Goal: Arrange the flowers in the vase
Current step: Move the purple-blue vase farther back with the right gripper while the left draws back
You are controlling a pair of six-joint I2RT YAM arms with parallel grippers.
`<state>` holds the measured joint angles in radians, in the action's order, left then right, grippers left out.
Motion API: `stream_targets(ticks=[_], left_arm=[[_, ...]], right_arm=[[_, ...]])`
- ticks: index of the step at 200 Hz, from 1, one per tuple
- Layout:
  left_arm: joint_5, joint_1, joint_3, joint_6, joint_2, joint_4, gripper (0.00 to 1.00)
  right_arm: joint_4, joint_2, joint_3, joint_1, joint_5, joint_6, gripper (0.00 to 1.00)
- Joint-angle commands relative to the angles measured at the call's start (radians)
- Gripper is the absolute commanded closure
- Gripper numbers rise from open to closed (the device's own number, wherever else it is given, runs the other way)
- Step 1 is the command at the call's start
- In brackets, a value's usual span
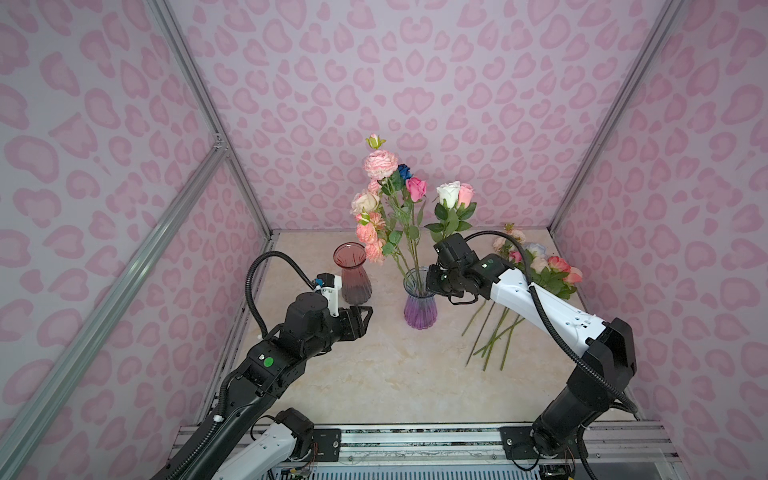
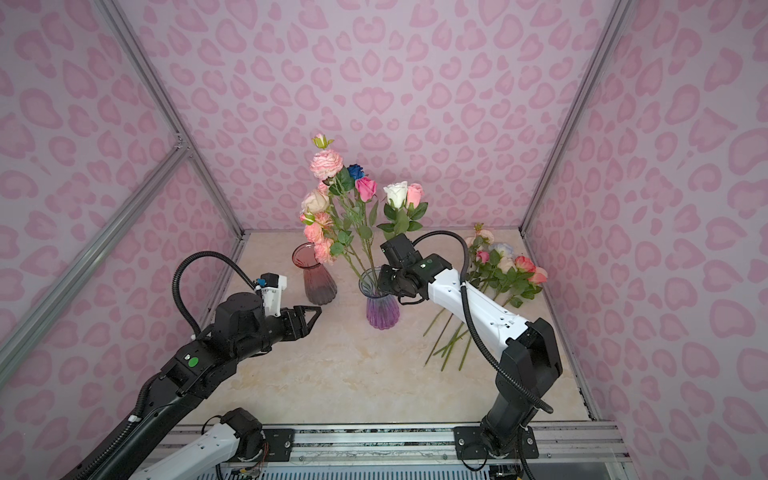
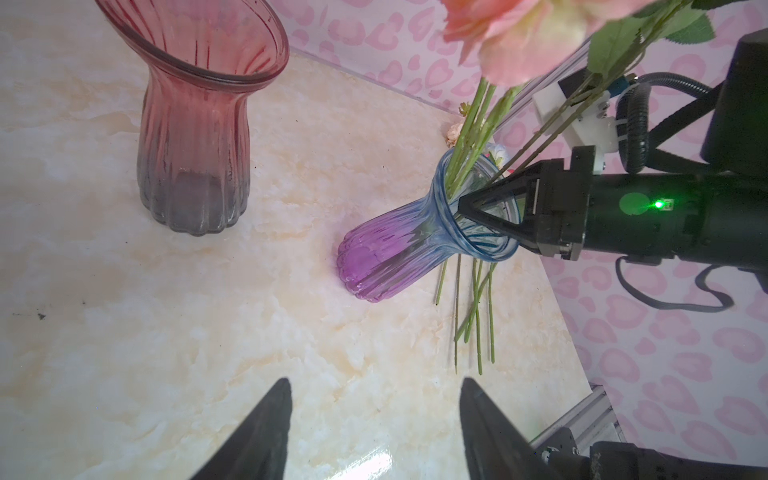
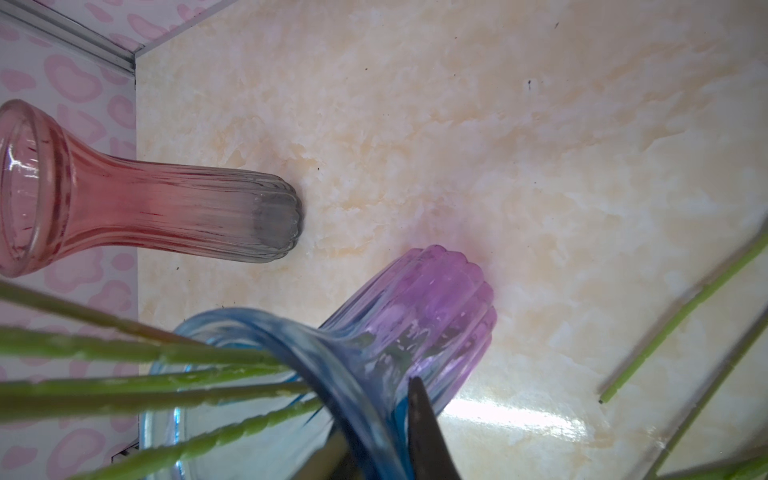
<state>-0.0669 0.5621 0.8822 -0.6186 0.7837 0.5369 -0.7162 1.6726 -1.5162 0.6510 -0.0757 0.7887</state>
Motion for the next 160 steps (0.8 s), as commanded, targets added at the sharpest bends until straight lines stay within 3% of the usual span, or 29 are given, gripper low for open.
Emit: stream_targets(ticks=[1,78,160], left_arm=[[0.01,-0.001,-0.005,0.005,-0.007,-0.004,0.35],[0.009,-0.001,0.002,0.005,0.026,-0.004,0.35],[0.013,-0.001,0.023,-0.001,0.055,0.015,0.35]], right_arm=[[0.008,0.004,0.022,-0.006,0.046,-0.028,0.96],[0.075,-0.013,0.039,-0.107,-0.019,-0.034,1.0],[0.035,0.189,-0.258,-0.285,-0.097,-0.097,1.0]])
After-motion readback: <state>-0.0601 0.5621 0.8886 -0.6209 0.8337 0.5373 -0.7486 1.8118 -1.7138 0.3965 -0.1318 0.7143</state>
